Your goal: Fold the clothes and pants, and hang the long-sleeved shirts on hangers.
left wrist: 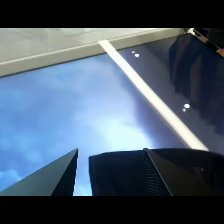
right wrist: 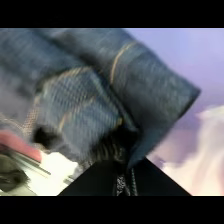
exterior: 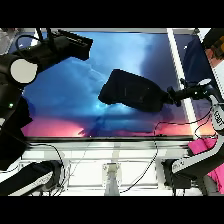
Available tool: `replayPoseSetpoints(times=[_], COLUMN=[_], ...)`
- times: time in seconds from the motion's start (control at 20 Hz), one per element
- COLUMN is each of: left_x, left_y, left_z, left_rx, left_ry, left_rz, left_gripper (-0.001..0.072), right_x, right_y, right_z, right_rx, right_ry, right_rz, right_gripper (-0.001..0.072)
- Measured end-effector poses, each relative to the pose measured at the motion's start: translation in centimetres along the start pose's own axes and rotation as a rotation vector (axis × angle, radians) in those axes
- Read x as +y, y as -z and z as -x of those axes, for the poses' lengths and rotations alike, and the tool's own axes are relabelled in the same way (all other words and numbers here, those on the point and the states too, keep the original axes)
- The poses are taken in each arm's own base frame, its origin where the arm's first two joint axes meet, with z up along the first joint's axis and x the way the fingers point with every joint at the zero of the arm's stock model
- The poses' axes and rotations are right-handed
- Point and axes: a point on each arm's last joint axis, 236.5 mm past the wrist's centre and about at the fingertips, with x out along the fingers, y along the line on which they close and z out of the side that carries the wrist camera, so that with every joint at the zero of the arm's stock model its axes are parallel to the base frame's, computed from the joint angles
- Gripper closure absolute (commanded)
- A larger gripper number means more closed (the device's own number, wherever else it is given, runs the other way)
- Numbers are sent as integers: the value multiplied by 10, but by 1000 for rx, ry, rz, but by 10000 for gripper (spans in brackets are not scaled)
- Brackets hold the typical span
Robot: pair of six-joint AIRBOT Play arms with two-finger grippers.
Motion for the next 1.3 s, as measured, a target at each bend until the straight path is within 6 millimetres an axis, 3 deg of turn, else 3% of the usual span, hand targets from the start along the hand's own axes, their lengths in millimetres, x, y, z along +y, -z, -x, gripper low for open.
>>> replayPoseSetpoints(times=[0.1,0.2,0.35,0.45,0.55,0.65,0.75,0.85,1.05,1.1,1.15,1.2,1.3], left_x=[2,3,3,4,4,4,4,4,4,4,4,4,4], left_y=[0,0,0,0,0,0,0,0,0,0,0,0,0], left_z=[0,0,0,0,0,0,0,0,0,0,0,0,0], left_rx=[0,1,1,1,2,2,2,2,2,2,2,2,2], left_ry=[-5,-8,-9,-11,-12,-12,-12,-12,-12,-12,-12,-12,-12], left_rz=[-4,-6,-7,-9,-10,-10,-10,-10,-10,-10,-9,-9,-10], left_gripper=[232,232,232,232,232,232,233,232,232,232,232,233,232], right_x=[14,15,-14,-49,-93,-144,-188,-219,-248,-251,-253,-252,-245], right_y=[-32,-68,-105,-109,-94,-63,-24,17,73,83,90,96,99], right_z=[28,73,161,219,264,296,311,316,315,314,313,311,311], right_rx=[-120,-268,-483,-600,-665,-684,-652,-585,-462,-437,-416,-398,-380], right_ry=[-76,-129,-179,-187,-157,-84,-2,62,153,168,177,177,164], right_rz=[-7,-49,-136,-202,-274,-368,-460,-550,-699,-735,-772,-797,-827], right_gripper=[699,699,699,699,699,699,698,698,693,642,476,396,393])
